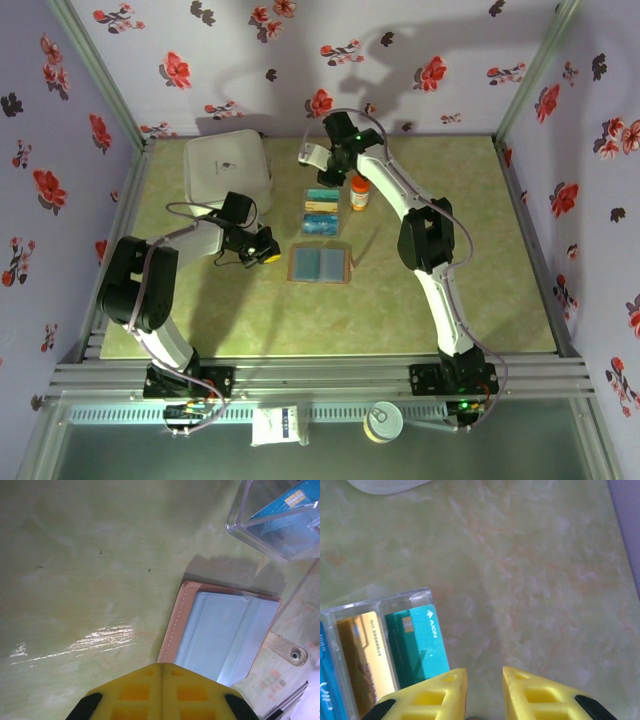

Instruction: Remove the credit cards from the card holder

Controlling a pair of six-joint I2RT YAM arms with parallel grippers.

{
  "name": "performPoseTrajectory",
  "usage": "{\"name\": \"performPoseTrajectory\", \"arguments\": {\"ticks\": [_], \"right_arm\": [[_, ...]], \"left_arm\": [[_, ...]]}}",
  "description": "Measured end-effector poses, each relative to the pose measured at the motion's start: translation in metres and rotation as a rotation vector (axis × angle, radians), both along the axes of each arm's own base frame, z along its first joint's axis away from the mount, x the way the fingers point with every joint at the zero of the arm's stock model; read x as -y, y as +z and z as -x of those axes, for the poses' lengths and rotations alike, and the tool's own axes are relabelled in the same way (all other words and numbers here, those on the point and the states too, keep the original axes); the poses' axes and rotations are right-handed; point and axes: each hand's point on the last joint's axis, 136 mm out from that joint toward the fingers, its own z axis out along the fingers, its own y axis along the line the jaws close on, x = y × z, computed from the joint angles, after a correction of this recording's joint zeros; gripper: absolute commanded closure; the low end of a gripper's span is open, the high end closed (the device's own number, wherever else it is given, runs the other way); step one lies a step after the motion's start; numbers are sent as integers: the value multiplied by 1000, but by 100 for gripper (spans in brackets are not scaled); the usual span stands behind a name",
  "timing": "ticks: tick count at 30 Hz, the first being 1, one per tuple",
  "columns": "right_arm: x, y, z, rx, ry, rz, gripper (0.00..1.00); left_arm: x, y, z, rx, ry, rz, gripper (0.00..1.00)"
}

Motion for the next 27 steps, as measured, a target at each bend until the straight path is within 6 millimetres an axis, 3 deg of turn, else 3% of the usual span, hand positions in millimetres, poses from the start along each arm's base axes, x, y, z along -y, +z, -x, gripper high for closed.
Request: {"name": "performPoseTrajectory", "arguments": {"ticks": [15,27], "right_arm": [[-6,-35,2,-17,-11,39,75],[-8,-34,3,-10,-17,34,73]], "left_arm": [[0,-4,1,-10,0,-4,97],[1,-6,-2,-1,0,0,96]]}}
